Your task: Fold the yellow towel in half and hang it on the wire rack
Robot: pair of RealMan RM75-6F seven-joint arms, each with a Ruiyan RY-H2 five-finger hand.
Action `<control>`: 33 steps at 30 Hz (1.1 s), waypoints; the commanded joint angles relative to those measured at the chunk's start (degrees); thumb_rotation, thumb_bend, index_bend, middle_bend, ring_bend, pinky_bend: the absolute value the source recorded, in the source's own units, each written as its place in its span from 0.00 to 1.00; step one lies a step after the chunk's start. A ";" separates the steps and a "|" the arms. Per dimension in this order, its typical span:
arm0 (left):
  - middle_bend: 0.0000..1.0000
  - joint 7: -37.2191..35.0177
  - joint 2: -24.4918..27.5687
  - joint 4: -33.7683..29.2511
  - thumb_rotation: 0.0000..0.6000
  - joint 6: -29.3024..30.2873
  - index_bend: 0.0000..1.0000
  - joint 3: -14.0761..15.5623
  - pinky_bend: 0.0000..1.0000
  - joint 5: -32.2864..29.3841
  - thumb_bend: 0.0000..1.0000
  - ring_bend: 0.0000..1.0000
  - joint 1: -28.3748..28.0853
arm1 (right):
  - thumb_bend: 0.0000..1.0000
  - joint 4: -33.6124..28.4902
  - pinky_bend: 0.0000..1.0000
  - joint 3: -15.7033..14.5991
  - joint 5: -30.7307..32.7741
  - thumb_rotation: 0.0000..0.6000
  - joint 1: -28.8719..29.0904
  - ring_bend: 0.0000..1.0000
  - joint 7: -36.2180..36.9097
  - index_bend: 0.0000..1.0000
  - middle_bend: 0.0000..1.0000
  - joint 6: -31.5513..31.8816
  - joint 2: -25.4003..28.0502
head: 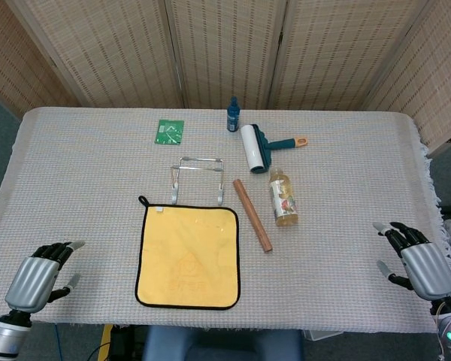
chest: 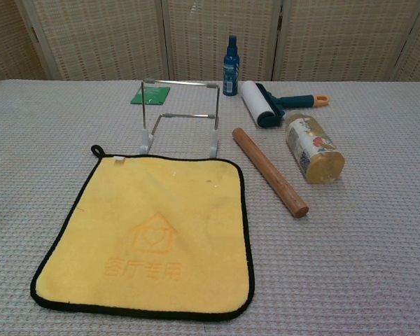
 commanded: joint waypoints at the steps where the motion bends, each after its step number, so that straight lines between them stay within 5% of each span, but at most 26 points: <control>1: 0.46 -2.18 -0.55 2.36 1.00 -1.61 0.31 1.39 0.54 2.64 0.36 0.46 -1.47 | 0.33 -0.37 0.24 -0.02 -0.12 1.00 0.16 0.22 -0.29 0.14 0.31 -0.14 0.15; 6: 0.65 -3.63 -0.95 4.44 1.00 -4.76 0.34 3.13 0.82 5.84 0.36 0.64 -3.79 | 0.33 -1.21 0.24 -0.20 -0.49 1.00 0.39 0.23 -0.94 0.14 0.31 -0.41 0.37; 10: 0.76 -3.79 -1.68 5.82 1.00 -6.71 0.37 4.24 0.89 8.48 0.36 0.74 -5.63 | 0.34 -1.70 0.24 -0.31 -0.62 1.00 0.46 0.24 -1.27 0.14 0.31 -0.52 0.50; 33: 0.83 -3.72 -12.97 15.34 1.00 -12.53 0.40 7.93 0.92 14.44 0.36 0.81 -11.76 | 0.33 -2.34 0.24 -0.52 -0.60 1.00 0.75 0.25 -1.87 0.14 0.31 -0.87 0.63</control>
